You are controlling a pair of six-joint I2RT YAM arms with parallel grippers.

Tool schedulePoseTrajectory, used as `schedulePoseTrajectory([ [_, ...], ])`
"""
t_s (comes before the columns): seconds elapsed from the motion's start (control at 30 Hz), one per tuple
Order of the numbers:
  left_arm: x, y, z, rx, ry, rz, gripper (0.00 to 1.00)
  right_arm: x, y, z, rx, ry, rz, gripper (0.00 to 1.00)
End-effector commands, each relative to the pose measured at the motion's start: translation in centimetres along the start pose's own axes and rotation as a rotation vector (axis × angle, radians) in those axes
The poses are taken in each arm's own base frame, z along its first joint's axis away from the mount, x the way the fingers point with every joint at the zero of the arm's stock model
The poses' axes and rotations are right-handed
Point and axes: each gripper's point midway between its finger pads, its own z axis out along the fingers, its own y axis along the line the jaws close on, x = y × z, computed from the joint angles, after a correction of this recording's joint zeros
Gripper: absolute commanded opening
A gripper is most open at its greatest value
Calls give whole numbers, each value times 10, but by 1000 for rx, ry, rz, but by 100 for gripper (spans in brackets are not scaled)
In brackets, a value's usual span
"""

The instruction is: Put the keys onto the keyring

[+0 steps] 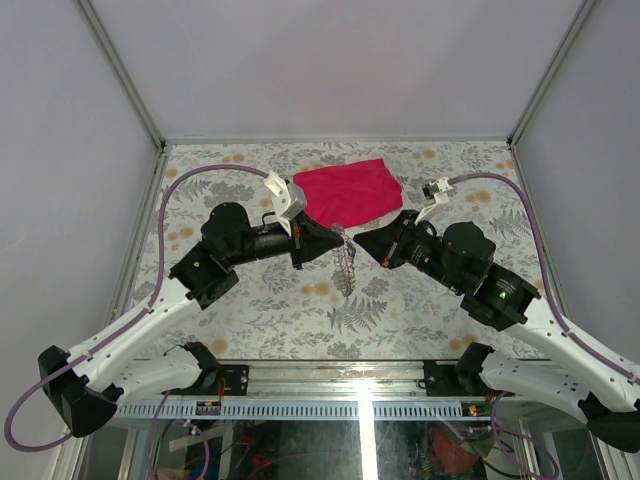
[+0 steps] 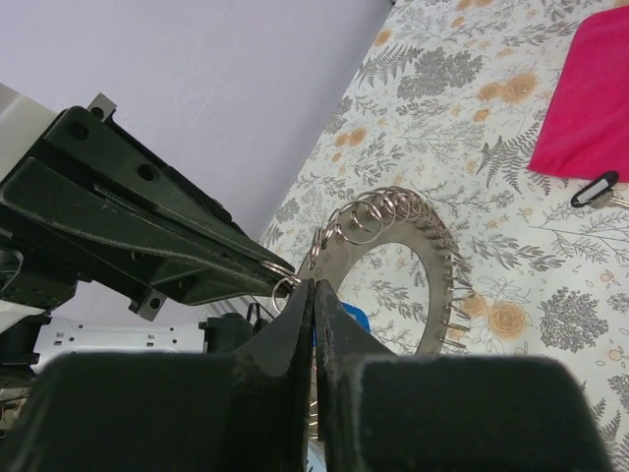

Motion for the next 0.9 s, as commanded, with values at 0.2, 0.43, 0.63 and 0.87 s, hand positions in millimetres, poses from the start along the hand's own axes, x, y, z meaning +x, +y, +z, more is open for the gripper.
schedulePoseTrajectory([
  [0.2, -27, -13, -2, 49, -100, 61, 0, -20, 10, -4, -31, -74, -23, 23],
  [0.43, -27, -14, -2, 55, -98, 61, 0, -14, 16, 0, -72, -51, -14, 39],
  [0.63, -28, -14, -2, 55, -99, 64, 0, -9, 14, 3, -66, -30, -6, 38],
  [0.87, -28, -13, -2, 48, -102, 67, 0, -1, 13, 6, -69, 0, -2, 39],
])
